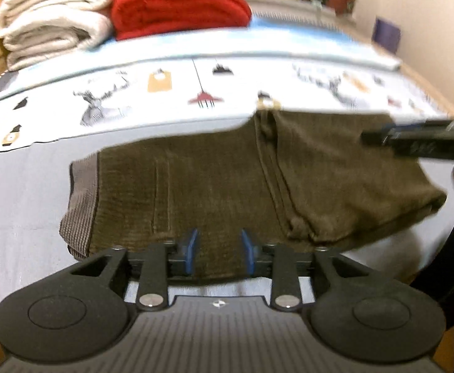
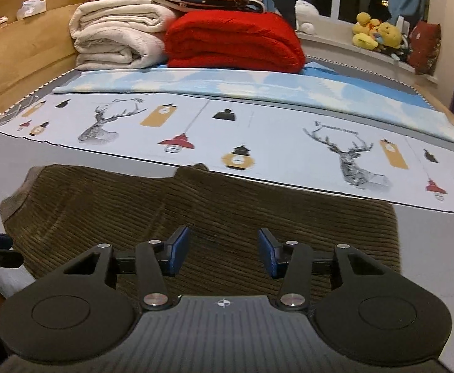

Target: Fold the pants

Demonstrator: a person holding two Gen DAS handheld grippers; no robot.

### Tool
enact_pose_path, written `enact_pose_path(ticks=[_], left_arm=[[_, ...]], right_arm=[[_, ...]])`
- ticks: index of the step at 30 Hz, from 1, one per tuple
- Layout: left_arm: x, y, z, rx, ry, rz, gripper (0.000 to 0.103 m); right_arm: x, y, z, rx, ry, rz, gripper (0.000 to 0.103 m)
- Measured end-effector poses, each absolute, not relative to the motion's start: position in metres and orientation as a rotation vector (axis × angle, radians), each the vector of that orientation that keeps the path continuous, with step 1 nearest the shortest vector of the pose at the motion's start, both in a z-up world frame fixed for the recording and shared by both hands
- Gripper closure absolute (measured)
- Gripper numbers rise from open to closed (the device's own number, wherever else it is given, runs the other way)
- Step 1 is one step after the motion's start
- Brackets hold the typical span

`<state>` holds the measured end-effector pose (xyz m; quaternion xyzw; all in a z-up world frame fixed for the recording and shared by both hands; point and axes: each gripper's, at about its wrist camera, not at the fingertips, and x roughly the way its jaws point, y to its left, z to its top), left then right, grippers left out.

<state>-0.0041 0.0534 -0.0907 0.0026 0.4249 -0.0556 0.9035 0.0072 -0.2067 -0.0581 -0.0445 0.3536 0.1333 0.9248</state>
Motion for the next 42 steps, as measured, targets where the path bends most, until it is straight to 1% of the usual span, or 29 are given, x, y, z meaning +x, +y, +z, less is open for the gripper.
enact_pose_path(ticks=[2,7,9,13,15,17,18,20,22,26,29,31,33,34,36,38,40,42], left_arm=[[-0.006,0.063,-0.092,-0.056,0.864,-0.089,0.054],[0.002,0.092,-0.102,-0.236,0.842,-0.012,0.046],[0.003,0.102,-0.11,-0.312,0.817,0.023,0.037],[0.014,0.122,-0.136,-0.401,0.872,0.091,0.037],[0.02,0.131,-0.14,-0.408,0.867,0.098,0.037],[0.021,0.141,-0.146,-0.418,0.862,0.103,0.036],[0.021,0.147,-0.15,-0.433,0.866,0.101,0.036],[0.021,0.155,-0.156,-0.456,0.869,0.08,0.036],[0.02,0.161,-0.157,-0.457,0.859,0.057,0.036],[0.012,0.173,-0.151,-0.519,0.818,0.067,0.036],[0.005,0.187,-0.147,-0.621,0.784,0.101,0.036],[0.001,0.192,-0.143,-0.645,0.767,0.148,0.036],[-0.005,0.199,-0.141,-0.667,0.753,0.202,0.034],[-0.007,0.202,-0.141,-0.688,0.754,0.223,0.033],[-0.008,0.21,-0.145,-0.736,0.764,0.261,0.028],[-0.007,0.217,-0.153,-0.773,0.79,0.297,0.028],[-0.004,0.225,-0.164,-0.829,0.819,0.331,0.028],[-0.001,0.232,-0.179,-0.914,0.846,0.349,0.028]], right_arm=[[0.011,-0.198,-0.06,-0.094,0.734,0.291,0.053],[0.018,-0.178,-0.072,-0.127,0.784,0.354,0.053],[0.02,-0.169,-0.081,-0.151,0.825,0.393,0.052],[0.022,-0.155,-0.101,-0.211,0.901,0.442,0.051],[0.024,-0.151,-0.113,-0.23,0.959,0.458,0.045],[0.029,-0.15,-0.13,-0.24,1.058,0.478,0.043],[0.03,-0.151,-0.133,-0.236,1.063,0.483,0.041],[0.034,-0.152,-0.13,-0.224,1.078,0.498,0.041],[0.038,-0.158,-0.125,-0.183,1.073,0.51,0.044],[0.039,-0.17,-0.106,-0.144,0.972,0.497,0.044],[0.04,-0.175,-0.11,-0.108,1.009,0.489,0.044],[0.034,-0.166,-0.128,-0.185,1.102,0.506,0.044],[0.02,-0.157,-0.128,-0.299,1.021,0.521,0.045],[0.017,-0.154,-0.124,-0.316,0.998,0.523,0.046],[0.016,-0.162,-0.115,-0.228,0.968,0.534,0.048],[0.016,-0.171,-0.115,-0.177,0.975,0.54,0.048],[0.014,-0.171,-0.124,-0.224,1.0,0.525,0.047],[0.009,-0.174,-0.128,-0.242,0.987,0.546,0.047]])
